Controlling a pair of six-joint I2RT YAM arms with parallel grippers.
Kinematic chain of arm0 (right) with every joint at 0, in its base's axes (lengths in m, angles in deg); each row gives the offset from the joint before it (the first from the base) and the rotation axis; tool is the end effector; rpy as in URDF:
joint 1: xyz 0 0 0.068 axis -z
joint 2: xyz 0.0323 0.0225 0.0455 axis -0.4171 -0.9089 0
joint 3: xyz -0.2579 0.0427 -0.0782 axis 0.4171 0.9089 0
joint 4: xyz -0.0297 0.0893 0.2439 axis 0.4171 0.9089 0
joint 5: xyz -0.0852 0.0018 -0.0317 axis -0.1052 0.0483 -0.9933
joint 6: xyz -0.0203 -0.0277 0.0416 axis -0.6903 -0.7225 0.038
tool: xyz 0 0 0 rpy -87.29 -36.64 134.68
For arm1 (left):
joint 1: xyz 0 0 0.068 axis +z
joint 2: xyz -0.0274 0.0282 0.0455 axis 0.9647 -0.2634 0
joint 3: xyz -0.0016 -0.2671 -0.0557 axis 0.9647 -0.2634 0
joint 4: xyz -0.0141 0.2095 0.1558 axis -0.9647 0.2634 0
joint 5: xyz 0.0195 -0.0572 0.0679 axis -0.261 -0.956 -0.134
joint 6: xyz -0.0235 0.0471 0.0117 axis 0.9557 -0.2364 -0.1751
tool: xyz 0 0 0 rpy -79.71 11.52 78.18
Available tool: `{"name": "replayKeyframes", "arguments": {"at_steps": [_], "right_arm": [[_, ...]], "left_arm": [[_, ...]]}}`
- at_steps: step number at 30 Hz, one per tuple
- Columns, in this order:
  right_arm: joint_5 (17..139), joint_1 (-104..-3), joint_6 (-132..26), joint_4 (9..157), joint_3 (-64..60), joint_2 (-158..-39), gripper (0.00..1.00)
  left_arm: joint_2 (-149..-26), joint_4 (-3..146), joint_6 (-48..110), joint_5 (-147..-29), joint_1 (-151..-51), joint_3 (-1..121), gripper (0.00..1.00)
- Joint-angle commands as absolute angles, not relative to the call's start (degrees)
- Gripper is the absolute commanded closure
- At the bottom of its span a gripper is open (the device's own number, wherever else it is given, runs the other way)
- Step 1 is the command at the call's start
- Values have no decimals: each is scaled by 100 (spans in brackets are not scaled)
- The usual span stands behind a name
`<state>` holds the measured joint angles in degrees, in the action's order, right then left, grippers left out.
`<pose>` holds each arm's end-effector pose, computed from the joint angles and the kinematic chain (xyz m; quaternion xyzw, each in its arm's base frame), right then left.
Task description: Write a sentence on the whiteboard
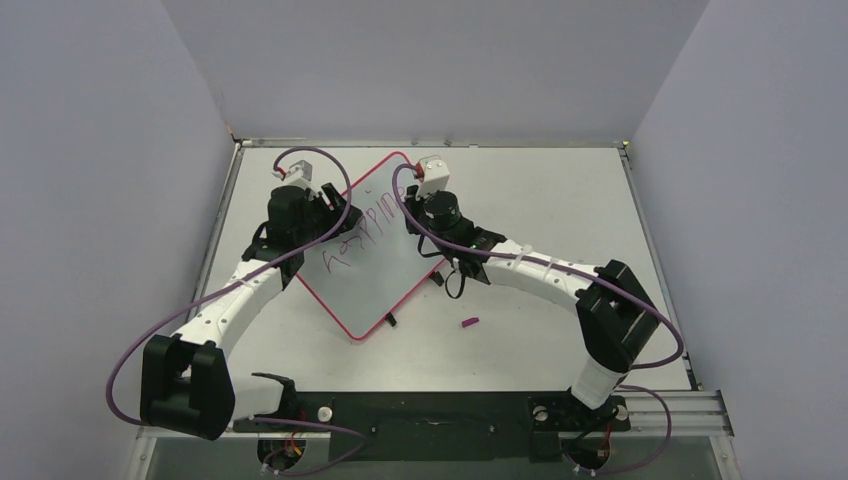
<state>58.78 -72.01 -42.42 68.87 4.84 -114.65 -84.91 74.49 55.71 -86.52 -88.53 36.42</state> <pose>0.2785 0.2915 0.2830 -0.1437 0.7785 0.2528 0.5563 0.2793 -0.0730 0.2736 -0.1330 0.8333 -0.2705 0.4634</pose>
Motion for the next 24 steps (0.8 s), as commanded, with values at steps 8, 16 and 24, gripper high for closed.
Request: {"name": "replayKeyframes", "arguments": {"at_steps": [8, 16, 24], "right_arm": [[5195, -7119, -4379, 7242, 465, -11280, 100], [5137, -7108, -4529, 7347, 288, -11194, 100], [5214, -7094, -4527, 6923, 534, -10686, 100]], "left_arm": [[-8480, 7148, 5105, -8800, -9055, 3456, 54], [-8491, 7157, 5100, -8791, -9055, 3463, 54], [-8481, 7157, 5106, -8782, -9055, 3456, 53]]}}
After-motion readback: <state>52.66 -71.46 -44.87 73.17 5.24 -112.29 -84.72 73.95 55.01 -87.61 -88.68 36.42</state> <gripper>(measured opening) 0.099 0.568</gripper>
